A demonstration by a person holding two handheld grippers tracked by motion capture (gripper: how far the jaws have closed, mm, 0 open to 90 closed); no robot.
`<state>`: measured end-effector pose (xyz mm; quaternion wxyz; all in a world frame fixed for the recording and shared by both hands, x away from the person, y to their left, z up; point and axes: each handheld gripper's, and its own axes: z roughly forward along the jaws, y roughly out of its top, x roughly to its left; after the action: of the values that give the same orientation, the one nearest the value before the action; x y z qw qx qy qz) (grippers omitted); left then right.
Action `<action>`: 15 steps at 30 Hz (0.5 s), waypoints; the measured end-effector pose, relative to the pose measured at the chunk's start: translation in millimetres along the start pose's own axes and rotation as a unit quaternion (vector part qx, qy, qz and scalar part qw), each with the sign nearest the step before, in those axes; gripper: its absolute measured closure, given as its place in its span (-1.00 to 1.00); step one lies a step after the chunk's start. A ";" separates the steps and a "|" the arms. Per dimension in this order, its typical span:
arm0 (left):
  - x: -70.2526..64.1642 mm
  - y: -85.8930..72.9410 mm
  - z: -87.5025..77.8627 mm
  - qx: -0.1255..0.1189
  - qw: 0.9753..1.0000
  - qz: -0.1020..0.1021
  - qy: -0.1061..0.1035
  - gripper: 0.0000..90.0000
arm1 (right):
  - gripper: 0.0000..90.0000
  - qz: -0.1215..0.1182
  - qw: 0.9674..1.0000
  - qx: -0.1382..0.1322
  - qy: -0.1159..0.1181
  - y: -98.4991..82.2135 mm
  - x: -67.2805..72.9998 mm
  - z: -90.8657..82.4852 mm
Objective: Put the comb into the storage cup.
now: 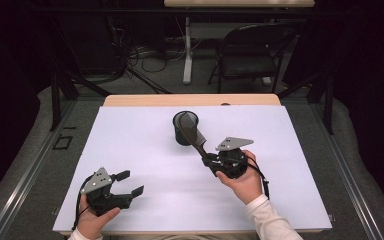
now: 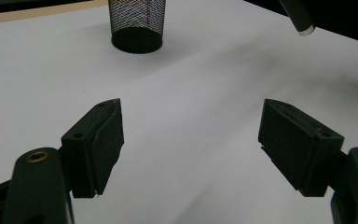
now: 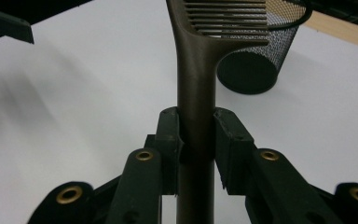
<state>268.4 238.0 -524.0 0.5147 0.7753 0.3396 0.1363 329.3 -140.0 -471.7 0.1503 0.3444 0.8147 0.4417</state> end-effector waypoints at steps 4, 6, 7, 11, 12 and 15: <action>0.4 0.0 -0.6 -0.005 1.000 -0.003 -0.003 -0.51 | 0.62 -0.006 1.000 -0.022 -0.008 1.4 3.7 1.0; 0.4 0.1 -1.0 -0.010 1.000 -0.005 -0.002 -0.51 | 0.62 -0.011 0.999 -0.030 -0.013 1.4 5.2 1.1; 0.6 0.1 -1.1 -0.011 1.000 -0.006 -0.002 -0.51 | 0.62 -0.013 0.999 -0.033 -0.016 1.1 6.0 1.0; 1.1 0.0 -1.1 -0.015 1.000 -0.011 -0.004 -0.51 | 0.62 -0.029 0.998 -0.051 -0.029 -1.3 9.9 0.3; 0.7 0.0 -0.9 -0.015 1.000 -0.011 -0.002 -0.51 | 0.62 -0.034 0.997 -0.054 -0.033 -2.3 11.0 0.3; 0.0 -0.1 0.2 -0.013 1.000 -0.007 -0.006 -0.51 | 0.62 -0.043 0.996 -0.062 -0.039 -5.9 13.4 0.4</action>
<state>268.5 237.9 -524.2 0.5275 0.7670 0.3406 0.1322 317.4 -132.7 -476.0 0.2219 0.3162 0.7931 0.4709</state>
